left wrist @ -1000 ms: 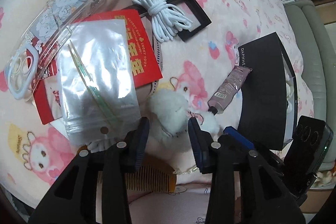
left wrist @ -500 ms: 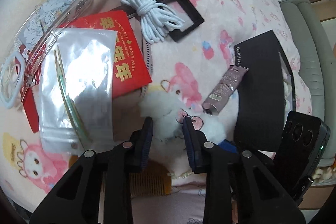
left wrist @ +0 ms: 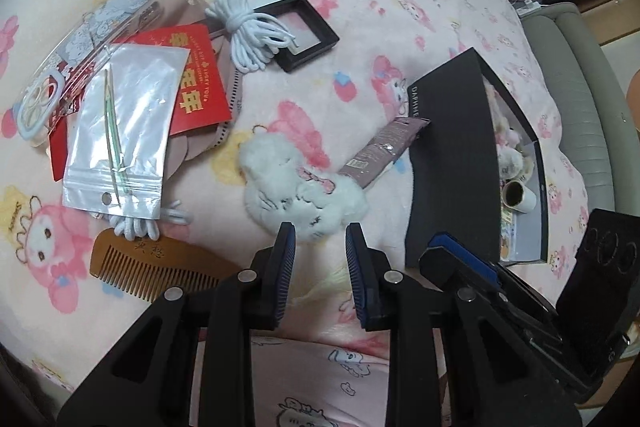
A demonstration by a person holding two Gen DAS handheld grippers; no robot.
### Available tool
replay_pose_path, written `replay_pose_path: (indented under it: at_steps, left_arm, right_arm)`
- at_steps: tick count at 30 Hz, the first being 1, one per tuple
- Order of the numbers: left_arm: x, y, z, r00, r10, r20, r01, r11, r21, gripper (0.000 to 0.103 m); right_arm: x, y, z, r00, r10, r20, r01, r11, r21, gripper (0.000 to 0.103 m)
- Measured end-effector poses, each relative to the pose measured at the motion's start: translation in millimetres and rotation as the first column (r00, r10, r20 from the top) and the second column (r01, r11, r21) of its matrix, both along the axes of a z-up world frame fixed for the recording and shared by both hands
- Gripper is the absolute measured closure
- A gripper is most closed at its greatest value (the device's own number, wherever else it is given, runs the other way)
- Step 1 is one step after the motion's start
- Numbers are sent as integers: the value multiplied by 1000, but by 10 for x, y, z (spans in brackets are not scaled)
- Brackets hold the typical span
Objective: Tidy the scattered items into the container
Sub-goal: 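Grasp the white fluffy plush keychain with the right gripper, then carry the held plush keychain over the black box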
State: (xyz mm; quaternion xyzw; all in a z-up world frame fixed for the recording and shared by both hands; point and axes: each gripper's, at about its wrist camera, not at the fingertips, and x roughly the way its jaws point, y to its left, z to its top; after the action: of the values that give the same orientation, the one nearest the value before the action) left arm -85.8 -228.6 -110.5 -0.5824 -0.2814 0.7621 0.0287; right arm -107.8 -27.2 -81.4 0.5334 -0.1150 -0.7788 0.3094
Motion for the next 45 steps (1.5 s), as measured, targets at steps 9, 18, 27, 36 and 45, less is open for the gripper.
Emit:
replay_pose_path:
  at_steps: [9, 18, 27, 36, 45]
  left_arm:
    - [-392, -263, -159, 998, -45, 50, 47, 998, -45, 63]
    - [-679, -301, -659, 980, -131, 148, 121, 990, 75, 57]
    - [-424, -377, -305, 997, -68, 21, 64, 987, 147, 66]
    - [-94, 177, 706, 975, -76, -209, 116, 975, 189, 69]
    - [-480, 1361, 667, 957, -174, -230, 227, 946, 231, 68]
  right_arm:
    - [-99, -320, -504, 992, 17, 122, -23, 998, 50, 74]
    - [-321, -418, -836, 977, -25, 210, 23, 1000, 8, 61]
    - [-294, -448, -640, 989, 11, 146, -2, 998, -57, 70]
    - [-52, 170, 344, 1000, 11, -5, -12, 987, -161, 70]
    - [-198, 1162, 635, 994, -30, -108, 30, 1000, -9, 70]
